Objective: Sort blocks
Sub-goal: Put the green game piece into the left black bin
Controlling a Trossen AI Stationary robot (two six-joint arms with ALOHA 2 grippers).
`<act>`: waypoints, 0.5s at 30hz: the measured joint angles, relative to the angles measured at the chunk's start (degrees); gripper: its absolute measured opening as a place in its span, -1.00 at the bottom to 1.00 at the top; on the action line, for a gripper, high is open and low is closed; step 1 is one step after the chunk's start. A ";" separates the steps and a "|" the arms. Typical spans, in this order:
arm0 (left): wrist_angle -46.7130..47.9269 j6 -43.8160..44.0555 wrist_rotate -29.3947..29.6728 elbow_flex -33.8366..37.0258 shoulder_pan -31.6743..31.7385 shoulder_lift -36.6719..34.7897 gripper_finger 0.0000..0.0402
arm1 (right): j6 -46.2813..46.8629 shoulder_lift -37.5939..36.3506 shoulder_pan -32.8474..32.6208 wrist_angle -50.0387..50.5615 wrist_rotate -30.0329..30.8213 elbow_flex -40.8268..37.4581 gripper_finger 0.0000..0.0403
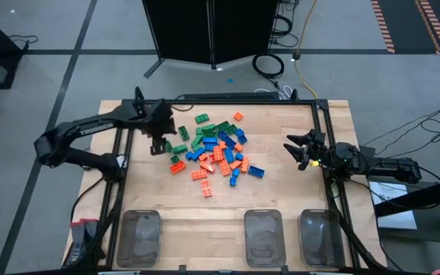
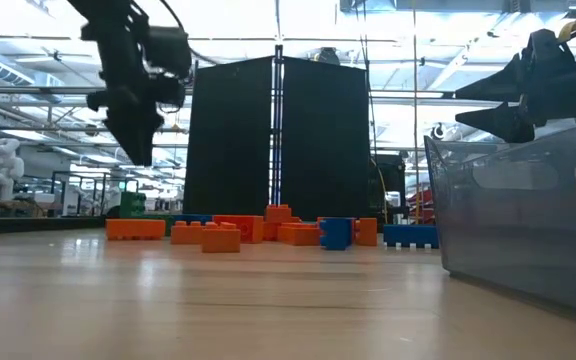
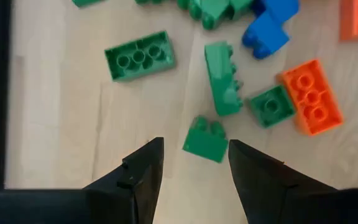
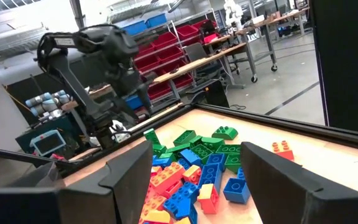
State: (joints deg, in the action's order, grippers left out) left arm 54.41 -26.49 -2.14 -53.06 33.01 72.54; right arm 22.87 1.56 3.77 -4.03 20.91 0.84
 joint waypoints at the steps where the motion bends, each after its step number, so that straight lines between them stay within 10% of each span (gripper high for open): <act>1: 0.00 -0.96 -1.19 0.00 0.73 0.90 -0.08 | 0.00 0.00 0.00 0.00 0.00 0.00 0.18; 15: 0.03 -4.46 -4.16 0.00 2.12 5.39 -0.08 | 0.00 0.00 0.01 0.09 0.00 0.00 0.18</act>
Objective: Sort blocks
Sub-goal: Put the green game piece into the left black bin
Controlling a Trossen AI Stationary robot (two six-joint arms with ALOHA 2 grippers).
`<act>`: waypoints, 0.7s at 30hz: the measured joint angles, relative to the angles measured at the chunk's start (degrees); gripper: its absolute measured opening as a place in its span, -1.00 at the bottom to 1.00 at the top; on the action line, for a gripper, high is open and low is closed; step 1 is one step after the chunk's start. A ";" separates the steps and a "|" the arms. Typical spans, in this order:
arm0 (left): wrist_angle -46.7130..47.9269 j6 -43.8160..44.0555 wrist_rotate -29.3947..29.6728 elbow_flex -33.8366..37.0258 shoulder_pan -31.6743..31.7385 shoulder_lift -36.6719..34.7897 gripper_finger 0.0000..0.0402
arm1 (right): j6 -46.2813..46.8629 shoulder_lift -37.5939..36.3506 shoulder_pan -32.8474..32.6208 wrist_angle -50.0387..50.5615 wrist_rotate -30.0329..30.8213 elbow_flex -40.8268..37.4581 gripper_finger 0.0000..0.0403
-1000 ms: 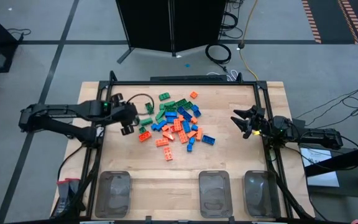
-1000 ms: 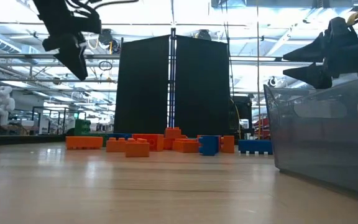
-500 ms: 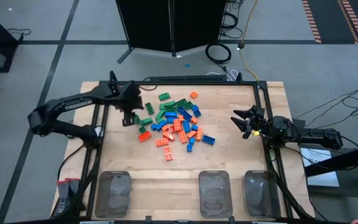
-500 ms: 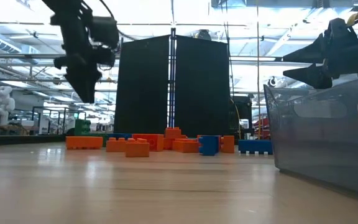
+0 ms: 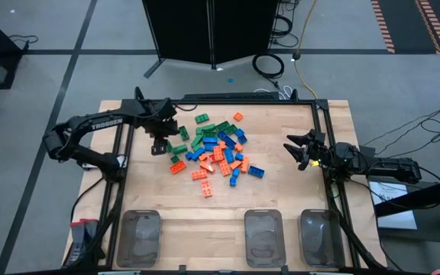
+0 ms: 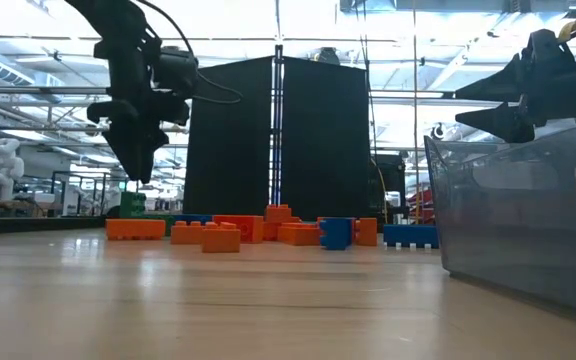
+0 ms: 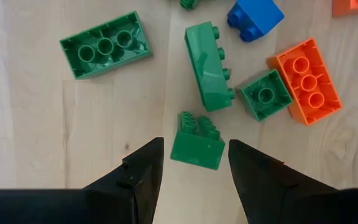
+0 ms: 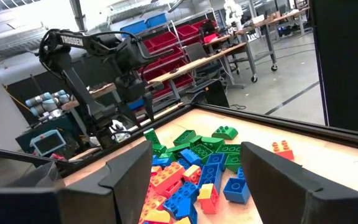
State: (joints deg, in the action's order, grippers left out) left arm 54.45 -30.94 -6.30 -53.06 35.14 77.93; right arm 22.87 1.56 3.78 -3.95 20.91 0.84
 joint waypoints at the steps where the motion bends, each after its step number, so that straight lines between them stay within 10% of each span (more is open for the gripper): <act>1: -0.03 0.24 0.76 0.00 0.00 0.00 -0.08 | 0.00 0.00 -0.01 0.00 0.00 0.00 0.18; 8: 0.00 8.41 8.69 0.00 0.00 0.00 -0.08 | 0.00 0.00 -0.01 0.02 0.00 0.00 0.18; 21: -2.51 5.19 6.30 -2.02 0.00 0.00 -0.08 | 0.26 0.00 -0.01 0.02 0.00 0.00 0.18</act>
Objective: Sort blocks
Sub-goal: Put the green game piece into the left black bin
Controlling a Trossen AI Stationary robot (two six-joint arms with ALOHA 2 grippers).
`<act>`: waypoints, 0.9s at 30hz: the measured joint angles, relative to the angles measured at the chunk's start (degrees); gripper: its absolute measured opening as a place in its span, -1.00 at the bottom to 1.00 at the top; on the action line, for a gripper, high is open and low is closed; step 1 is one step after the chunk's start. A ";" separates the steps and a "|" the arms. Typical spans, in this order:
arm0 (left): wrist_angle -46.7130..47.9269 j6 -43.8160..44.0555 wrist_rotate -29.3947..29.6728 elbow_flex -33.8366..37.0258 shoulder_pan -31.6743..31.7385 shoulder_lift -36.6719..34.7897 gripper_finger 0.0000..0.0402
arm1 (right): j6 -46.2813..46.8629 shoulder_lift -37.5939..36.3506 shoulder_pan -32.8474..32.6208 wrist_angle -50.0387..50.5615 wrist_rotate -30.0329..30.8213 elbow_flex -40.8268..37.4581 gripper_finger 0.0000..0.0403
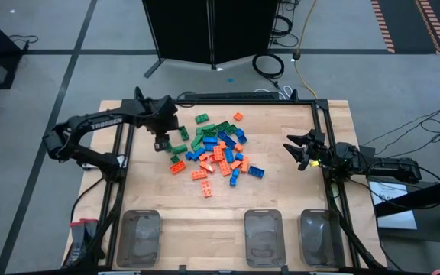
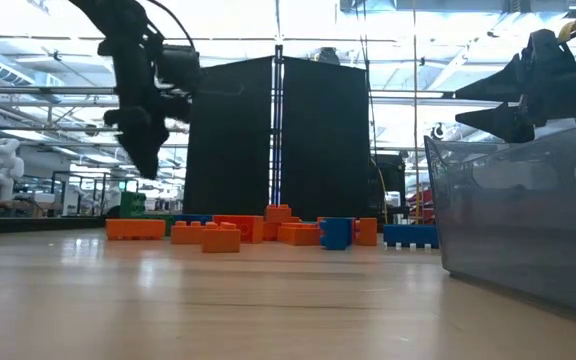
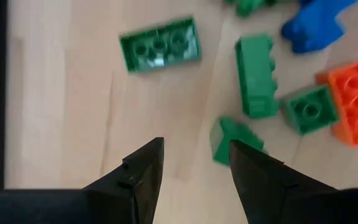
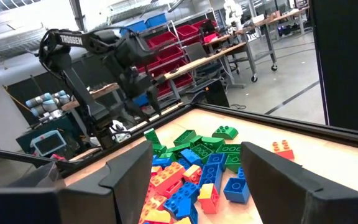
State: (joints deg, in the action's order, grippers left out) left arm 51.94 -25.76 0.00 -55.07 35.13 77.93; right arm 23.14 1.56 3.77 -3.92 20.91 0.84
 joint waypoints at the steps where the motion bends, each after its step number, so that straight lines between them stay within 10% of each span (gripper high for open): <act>1: -0.04 0.32 -0.29 -0.82 -0.02 0.00 -0.08 | 0.00 0.00 0.00 0.00 0.01 0.00 0.18; 10: 6.87 1.37 -3.04 -6.23 -0.95 -0.11 -0.05 | 0.07 0.00 0.01 0.00 0.02 0.00 0.18; 27: 5.75 -1.30 -2.44 3.14 -2.93 -0.15 0.58 | 0.15 0.02 0.01 0.00 0.02 0.00 0.18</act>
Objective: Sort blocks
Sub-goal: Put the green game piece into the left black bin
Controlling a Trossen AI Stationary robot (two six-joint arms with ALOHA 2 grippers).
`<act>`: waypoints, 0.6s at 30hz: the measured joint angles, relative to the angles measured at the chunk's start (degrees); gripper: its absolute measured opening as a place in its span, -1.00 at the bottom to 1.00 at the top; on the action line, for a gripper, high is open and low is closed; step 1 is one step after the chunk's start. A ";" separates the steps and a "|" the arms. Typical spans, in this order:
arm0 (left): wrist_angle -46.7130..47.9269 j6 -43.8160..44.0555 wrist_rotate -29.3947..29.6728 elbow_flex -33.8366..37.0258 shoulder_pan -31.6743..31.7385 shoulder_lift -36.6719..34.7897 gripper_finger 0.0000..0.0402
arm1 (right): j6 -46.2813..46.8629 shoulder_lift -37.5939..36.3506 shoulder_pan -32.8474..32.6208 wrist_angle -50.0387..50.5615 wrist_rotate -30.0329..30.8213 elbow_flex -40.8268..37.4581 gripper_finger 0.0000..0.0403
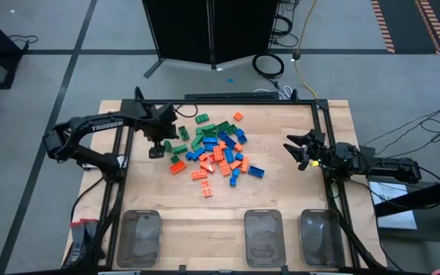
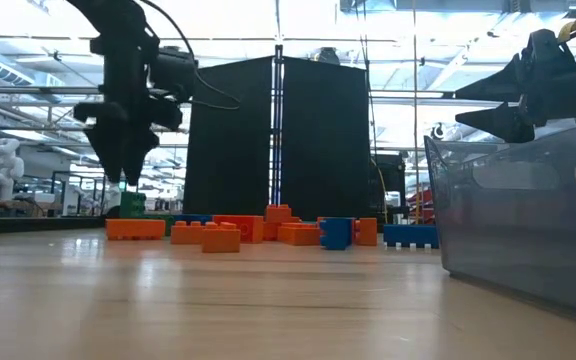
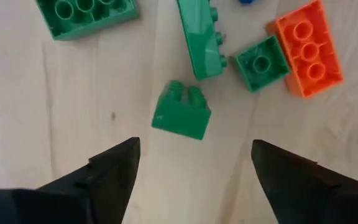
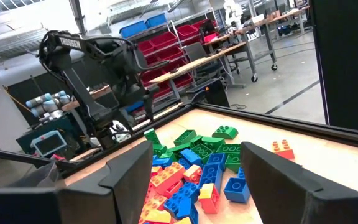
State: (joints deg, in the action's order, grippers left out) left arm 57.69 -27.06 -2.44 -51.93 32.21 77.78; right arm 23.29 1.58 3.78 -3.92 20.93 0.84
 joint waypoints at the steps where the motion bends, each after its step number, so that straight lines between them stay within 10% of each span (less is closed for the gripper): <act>1: -1.11 -0.29 0.00 0.37 -0.04 0.00 0.60 | 0.00 -0.01 0.01 0.00 0.00 0.00 0.18; 18: -4.57 -6.35 1.18 0.81 -0.74 0.00 0.63 | -0.15 0.00 -0.01 0.00 0.00 0.00 0.18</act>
State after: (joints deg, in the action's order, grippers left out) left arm 53.12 -33.41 -1.26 -51.12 31.46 77.78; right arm 23.14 1.58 3.77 -3.92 20.93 0.84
